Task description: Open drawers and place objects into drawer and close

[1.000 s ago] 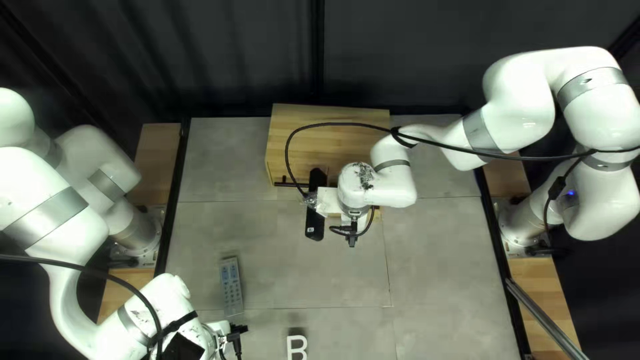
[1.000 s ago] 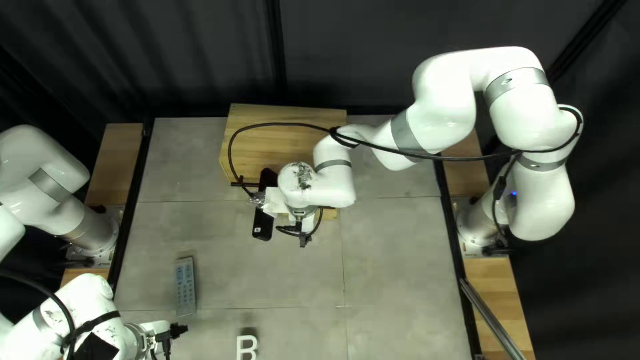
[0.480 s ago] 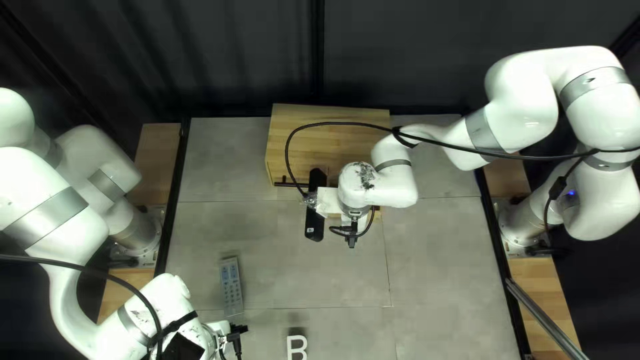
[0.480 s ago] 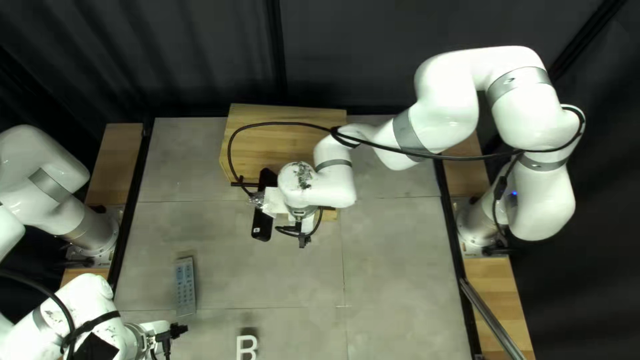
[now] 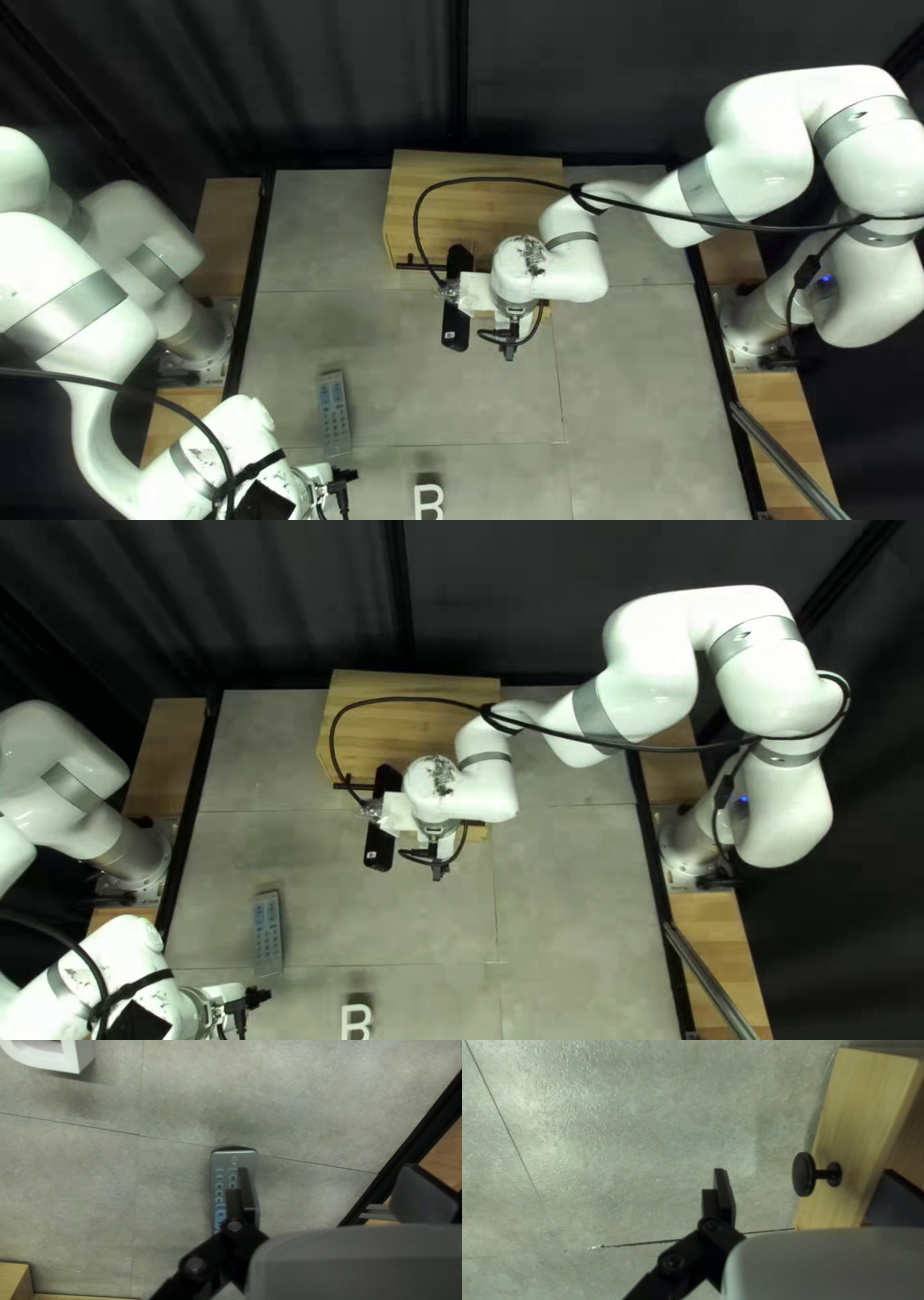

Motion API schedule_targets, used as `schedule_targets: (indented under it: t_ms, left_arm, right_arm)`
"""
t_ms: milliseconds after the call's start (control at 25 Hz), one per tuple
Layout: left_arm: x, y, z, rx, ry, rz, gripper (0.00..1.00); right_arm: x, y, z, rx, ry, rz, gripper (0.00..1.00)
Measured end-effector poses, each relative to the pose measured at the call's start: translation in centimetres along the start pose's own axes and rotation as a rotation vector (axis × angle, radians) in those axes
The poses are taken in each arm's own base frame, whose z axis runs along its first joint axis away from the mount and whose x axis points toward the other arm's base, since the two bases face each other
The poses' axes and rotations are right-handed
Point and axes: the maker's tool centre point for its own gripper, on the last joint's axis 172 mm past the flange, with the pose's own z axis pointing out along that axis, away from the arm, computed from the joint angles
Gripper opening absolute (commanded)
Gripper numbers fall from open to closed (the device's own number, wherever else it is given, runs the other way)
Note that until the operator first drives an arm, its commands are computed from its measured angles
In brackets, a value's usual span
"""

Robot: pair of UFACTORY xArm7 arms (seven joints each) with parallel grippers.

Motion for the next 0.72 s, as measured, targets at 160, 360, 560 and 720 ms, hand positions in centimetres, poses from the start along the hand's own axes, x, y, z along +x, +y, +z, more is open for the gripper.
schedule_targets:
  t_ms: [160, 360, 560, 720]
  left_arm:
    - [0.0, 0.0, 0.0, 0.000, 0.000, 0.000, 1.00]
    - [0.0, 0.0, 0.0, 0.000, 0.000, 0.000, 1.00]
    - [0.0, 0.0, 0.0, 0.000, 0.000, 0.000, 1.00]
    - [0.0, 0.0, 0.0, 0.000, 0.000, 0.000, 1.00]
  right_arm:
    - [0.1, -0.3, -0.4, -0.002, 0.006, -0.003, 1.00]
    - [0.0, -0.8, -0.7, -0.004, 0.015, -0.006, 1.00]
    - [-0.5, 0.0, -1.5, -0.011, 0.018, -0.003, 1.00]
    - [-0.8, 1.4, -0.8, -0.016, 0.016, 0.007, 1.00]
